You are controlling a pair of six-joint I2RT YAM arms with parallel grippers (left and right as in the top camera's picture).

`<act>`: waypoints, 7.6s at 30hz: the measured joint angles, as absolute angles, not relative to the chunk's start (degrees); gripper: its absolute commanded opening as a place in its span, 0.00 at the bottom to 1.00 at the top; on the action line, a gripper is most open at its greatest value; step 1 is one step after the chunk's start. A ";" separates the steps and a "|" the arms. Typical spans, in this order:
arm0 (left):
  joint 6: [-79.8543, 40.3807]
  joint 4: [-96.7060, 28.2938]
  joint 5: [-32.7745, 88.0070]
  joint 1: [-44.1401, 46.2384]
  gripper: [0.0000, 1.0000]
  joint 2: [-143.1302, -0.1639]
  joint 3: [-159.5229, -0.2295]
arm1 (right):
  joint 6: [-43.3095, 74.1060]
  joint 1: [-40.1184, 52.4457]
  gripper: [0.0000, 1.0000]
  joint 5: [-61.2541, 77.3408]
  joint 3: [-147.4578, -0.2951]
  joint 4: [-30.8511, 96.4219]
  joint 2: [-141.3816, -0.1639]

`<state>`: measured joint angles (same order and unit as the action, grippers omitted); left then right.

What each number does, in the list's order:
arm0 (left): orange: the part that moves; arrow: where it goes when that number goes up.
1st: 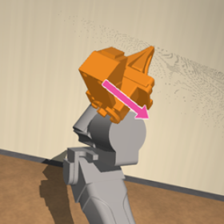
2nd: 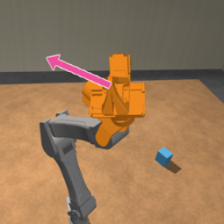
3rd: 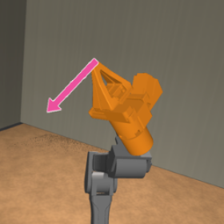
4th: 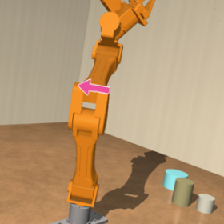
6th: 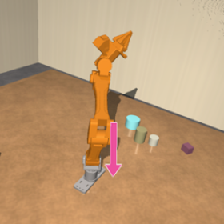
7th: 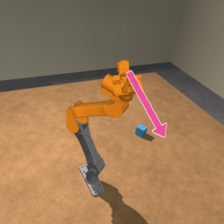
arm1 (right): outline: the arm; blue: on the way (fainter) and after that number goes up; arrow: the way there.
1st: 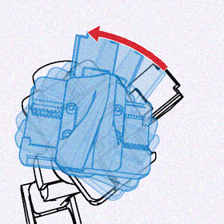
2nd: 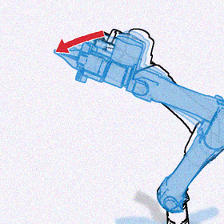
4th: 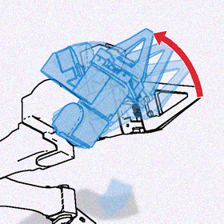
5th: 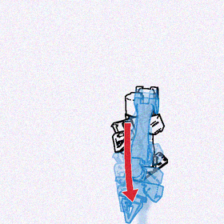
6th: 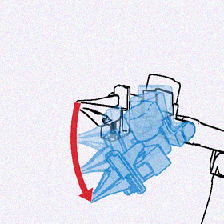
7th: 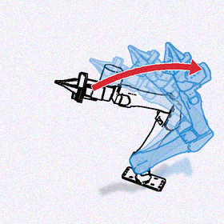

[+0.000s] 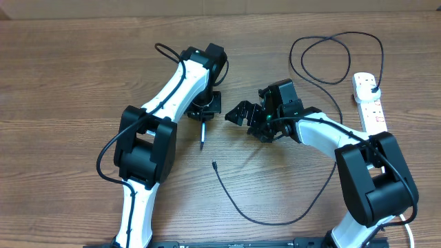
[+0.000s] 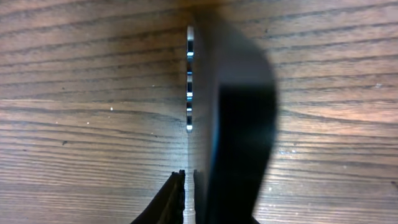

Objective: Plug charger to phone and switch on socket

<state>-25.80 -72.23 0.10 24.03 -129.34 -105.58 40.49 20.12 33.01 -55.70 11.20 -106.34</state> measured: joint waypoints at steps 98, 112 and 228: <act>-9.19 -49.30 22.70 13.15 0.04 -112.53 -84.60 | 12.05 52.99 0.24 9.56 -55.70 35.57 -98.87; -9.19 -49.28 22.65 13.15 0.04 -112.53 -84.60 | 21.23 54.54 0.28 -3.62 -55.92 37.30 -101.19; -8.32 -47.59 27.31 12.64 0.04 -112.53 -84.60 | 22.26 42.35 0.04 1.21 -56.60 30.33 -102.78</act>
